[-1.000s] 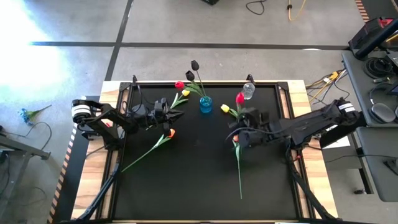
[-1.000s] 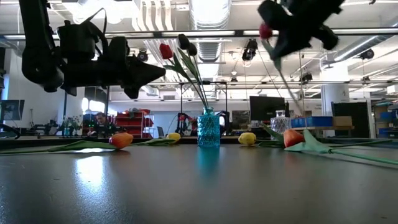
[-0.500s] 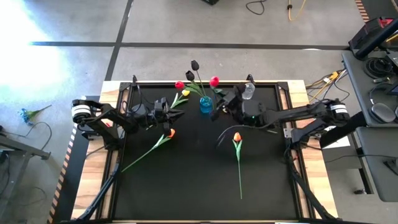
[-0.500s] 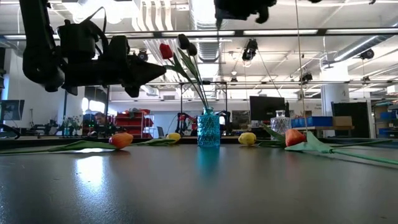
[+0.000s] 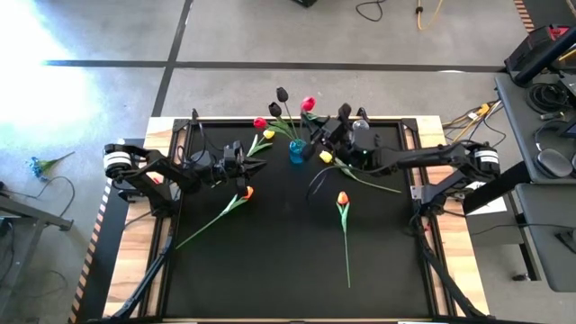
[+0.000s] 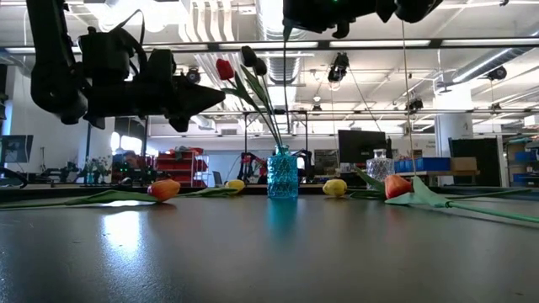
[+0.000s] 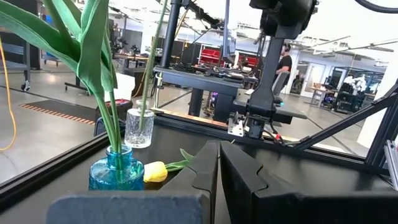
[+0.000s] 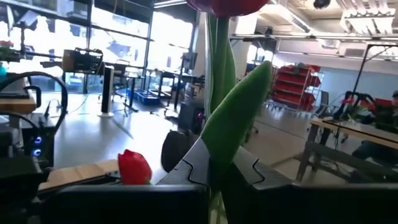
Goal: Sort flowers into vase by color
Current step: Put the red flower into the transparent blue vase
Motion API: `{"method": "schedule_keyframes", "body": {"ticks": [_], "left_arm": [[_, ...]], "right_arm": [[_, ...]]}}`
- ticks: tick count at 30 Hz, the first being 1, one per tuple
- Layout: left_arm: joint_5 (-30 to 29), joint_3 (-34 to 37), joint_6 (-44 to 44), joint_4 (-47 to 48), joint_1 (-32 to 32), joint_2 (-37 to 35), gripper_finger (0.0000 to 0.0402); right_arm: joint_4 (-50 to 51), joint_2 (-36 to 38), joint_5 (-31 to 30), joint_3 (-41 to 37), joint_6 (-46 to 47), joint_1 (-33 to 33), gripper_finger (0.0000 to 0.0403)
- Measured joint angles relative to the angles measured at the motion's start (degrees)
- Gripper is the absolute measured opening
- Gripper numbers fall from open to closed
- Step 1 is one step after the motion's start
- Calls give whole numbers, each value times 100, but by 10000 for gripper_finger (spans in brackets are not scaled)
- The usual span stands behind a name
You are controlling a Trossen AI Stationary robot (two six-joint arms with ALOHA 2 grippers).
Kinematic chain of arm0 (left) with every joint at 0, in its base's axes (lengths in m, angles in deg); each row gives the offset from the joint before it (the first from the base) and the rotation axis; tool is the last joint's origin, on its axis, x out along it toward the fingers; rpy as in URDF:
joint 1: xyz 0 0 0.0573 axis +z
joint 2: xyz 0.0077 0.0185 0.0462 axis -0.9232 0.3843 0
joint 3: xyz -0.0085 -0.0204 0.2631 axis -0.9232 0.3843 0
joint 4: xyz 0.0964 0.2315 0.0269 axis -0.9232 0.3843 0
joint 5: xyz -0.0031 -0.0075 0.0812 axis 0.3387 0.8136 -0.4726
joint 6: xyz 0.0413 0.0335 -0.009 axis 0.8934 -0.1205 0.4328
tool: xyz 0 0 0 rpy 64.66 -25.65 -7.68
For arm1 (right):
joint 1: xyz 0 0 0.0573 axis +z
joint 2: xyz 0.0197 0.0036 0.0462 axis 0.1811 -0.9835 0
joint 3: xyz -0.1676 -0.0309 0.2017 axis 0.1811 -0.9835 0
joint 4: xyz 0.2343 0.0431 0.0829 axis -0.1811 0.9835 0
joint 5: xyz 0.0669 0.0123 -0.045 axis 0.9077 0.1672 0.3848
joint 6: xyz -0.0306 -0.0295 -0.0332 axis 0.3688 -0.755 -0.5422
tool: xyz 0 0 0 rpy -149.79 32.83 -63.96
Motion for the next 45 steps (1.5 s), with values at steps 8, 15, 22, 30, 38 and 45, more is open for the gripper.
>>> {"method": "schedule_keyframes", "body": {"ticks": [8,15,22,30,38,45], "left_arm": [[0,0,0,2,-1,1,4],[0,0,18,4,4,0,4],[0,2,20,17,4,0,4],[0,2,20,24,4,0,4],[0,2,20,55,4,0,4],[0,2,20,57,15,0,4]], "right_arm": [[-221,-219,408,0,165,-301,12],[-380,-430,421,2,126,-422,12],[-391,-462,421,2,191,-417,12],[-421,-607,399,2,321,-415,12],[-552,-876,372,-2,338,-415,12],[-596,-1122,100,-7,326,-415,12]]}}
